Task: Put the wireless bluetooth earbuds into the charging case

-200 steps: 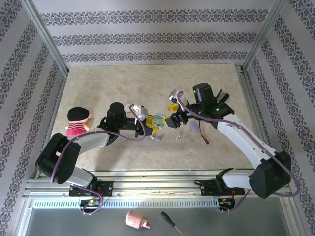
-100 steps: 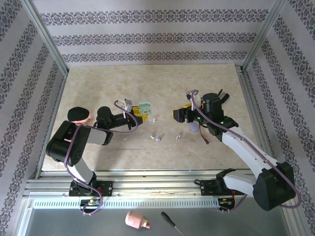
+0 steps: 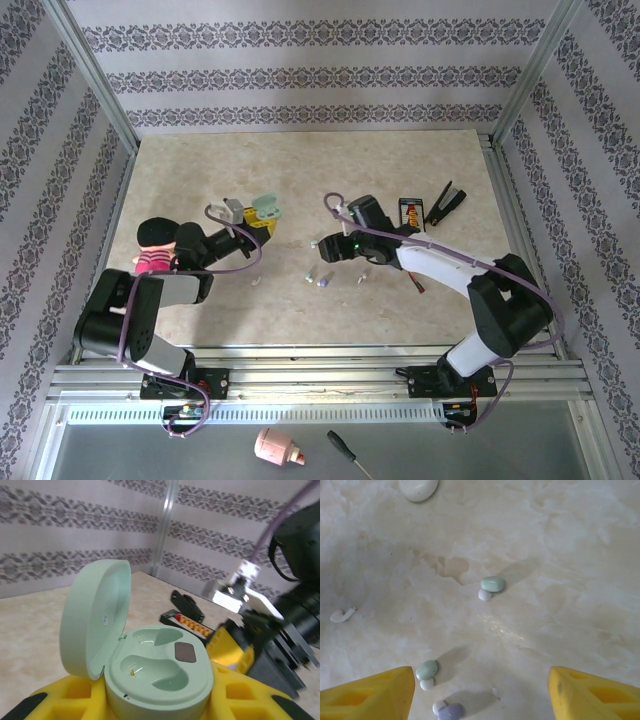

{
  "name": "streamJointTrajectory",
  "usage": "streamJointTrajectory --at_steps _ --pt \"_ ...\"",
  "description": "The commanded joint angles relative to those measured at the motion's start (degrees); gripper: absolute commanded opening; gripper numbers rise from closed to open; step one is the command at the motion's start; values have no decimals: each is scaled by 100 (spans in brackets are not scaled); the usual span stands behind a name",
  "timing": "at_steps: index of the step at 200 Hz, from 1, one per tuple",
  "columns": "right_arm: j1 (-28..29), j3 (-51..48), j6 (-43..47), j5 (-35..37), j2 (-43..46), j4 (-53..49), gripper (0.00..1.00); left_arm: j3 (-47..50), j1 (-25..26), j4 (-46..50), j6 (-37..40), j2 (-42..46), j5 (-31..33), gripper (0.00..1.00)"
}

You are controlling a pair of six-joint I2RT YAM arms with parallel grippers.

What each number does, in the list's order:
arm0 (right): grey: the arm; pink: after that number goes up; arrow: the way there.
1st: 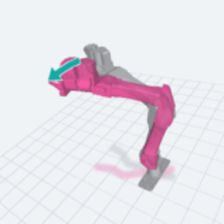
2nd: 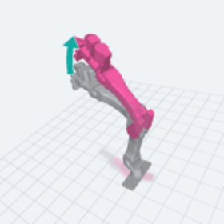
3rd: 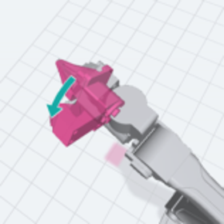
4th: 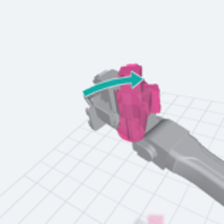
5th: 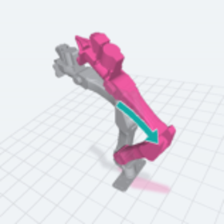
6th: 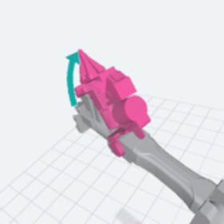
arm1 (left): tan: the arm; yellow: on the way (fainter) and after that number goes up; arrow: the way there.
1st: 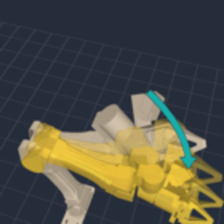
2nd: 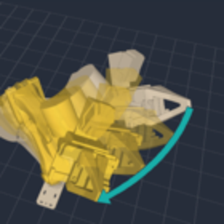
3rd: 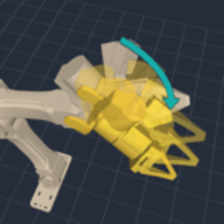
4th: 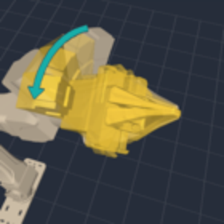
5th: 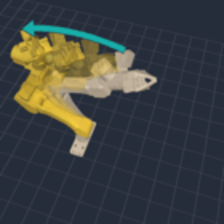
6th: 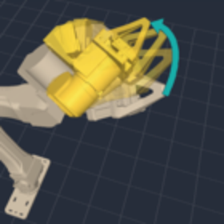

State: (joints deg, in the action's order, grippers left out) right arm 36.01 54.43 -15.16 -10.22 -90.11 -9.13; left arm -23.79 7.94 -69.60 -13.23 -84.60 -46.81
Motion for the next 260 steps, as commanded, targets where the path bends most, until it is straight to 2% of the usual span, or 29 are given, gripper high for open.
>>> streamJointTrajectory --at_steps 1,25,69,127,168,260 --pt "558 317 -43 1130 -237 -318 68 41 -198 774 541 296 476 23" --pt "1159 745 -37 2226 -688 -899 64 73 -438 867 564 437 743 23" --pt "1950 1640 -105 3104 -1520 -1764 60 109 -853 937 391 512 979 23" --pt "2278 2002 -281 3286 -2035 -2057 41 120 -992 1050 515 600 1086 23" --pt "2288 2197 -298 3263 -2319 -2195 35 151 -999 1025 557 590 1042 22" --pt "2297 2475 -269 3182 -2678 -2434 29 164 -998 1041 644 571 1005 21"
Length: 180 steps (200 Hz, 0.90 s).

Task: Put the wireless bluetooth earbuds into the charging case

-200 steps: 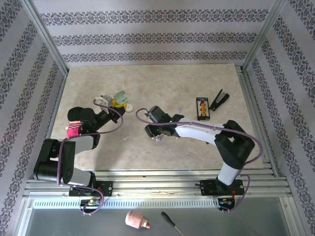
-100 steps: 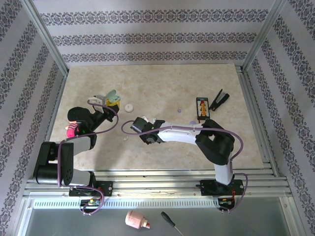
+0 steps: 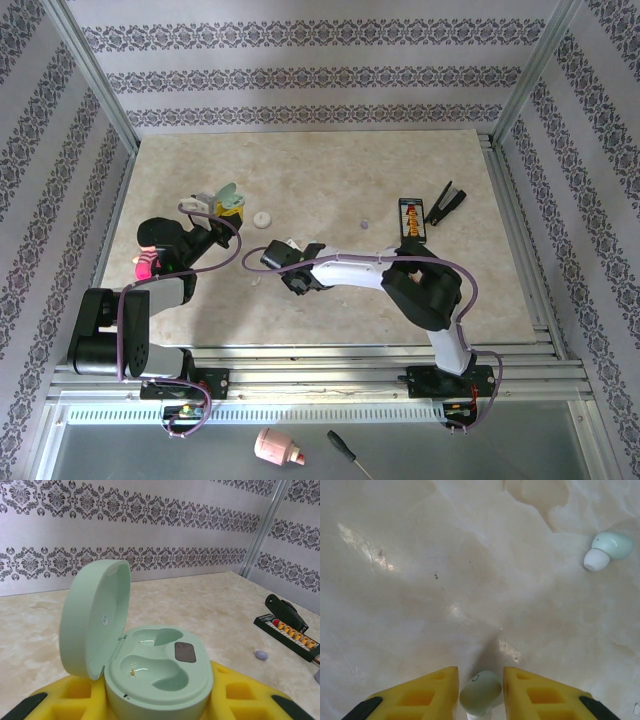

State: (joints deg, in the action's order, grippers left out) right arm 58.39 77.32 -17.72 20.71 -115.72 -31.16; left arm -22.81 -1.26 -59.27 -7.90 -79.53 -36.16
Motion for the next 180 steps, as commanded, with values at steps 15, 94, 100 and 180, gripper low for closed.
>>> streamJointTrajectory --at_steps 15,94,100,180 --pt "58 225 5 157 -152 -311 29 79 -80 11 113 62 -56 21" --pt "49 319 48 327 -170 -488 24 84 -79 -51 113 33 -96 21" --pt "50 325 44 305 -170 -496 24 84 -74 -43 112 37 -101 21" --pt "41 380 5 300 -266 -658 31 146 -80 -58 133 64 -94 21"
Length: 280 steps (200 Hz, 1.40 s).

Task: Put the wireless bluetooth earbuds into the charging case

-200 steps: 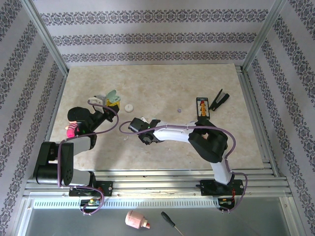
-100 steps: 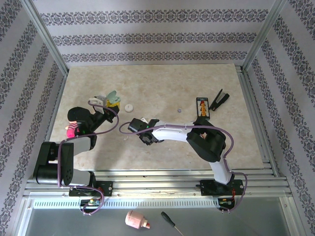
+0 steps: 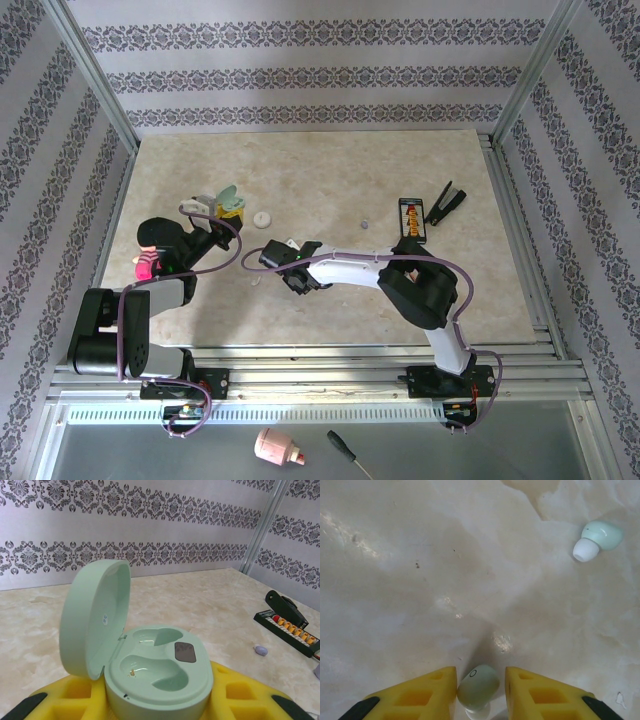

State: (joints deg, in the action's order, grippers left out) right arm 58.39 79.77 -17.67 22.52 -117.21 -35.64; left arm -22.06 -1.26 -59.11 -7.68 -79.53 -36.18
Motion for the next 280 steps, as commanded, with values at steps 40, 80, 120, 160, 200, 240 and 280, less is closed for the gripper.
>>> streamJointTrajectory --at_steps 40,80,120,160,200,240,280 --pt "9 58 -69 295 0 -375 38 80 -77 -83 109 64 -100 21" --pt "-12 46 -96 366 67 -567 39 80 -77 -101 110 69 -97 21" --pt "-14 118 -92 412 70 -780 39 97 -77 -93 118 94 -82 21" --pt "31 114 0 166 262 -578 40 123 -77 -87 138 115 -36 21" --pt "111 297 71 201 134 -555 39 132 -81 -5 184 147 73 21" --pt "136 399 19 373 -35 -554 37 141 -90 96 236 173 194 21" --pt "144 452 55 417 -201 -575 34 165 -213 190 145 168 456 21"
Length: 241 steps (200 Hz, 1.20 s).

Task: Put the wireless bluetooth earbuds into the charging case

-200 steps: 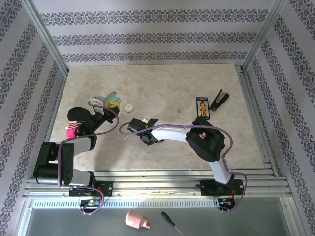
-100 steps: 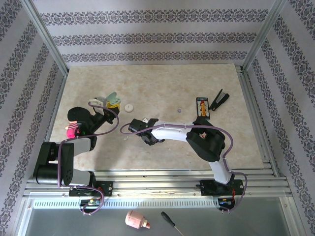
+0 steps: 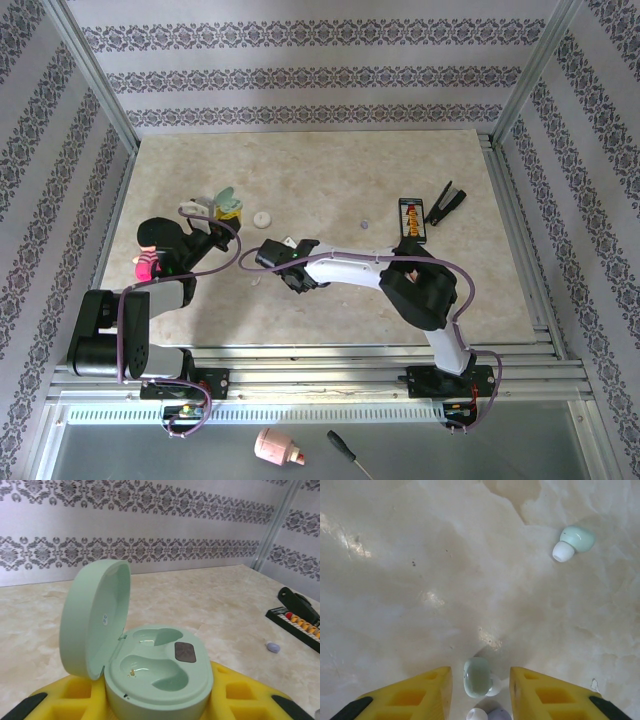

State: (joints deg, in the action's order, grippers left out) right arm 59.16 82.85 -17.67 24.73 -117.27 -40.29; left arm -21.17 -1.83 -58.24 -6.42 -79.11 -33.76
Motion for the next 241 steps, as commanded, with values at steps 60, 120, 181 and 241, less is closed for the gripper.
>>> streamJointTrajectory --at_steps 60,120,181,241 --pt "114 230 36 273 -333 -227 31 43 -222 172 -18 88 359 21" --pt "117 333 44 408 -426 -356 26 43 -256 115 -26 65 359 21" --pt "151 337 51 484 -507 -454 24 79 -263 36 -46 75 331 21" --pt "147 350 69 441 -581 -471 24 95 -264 13 -54 75 274 21"
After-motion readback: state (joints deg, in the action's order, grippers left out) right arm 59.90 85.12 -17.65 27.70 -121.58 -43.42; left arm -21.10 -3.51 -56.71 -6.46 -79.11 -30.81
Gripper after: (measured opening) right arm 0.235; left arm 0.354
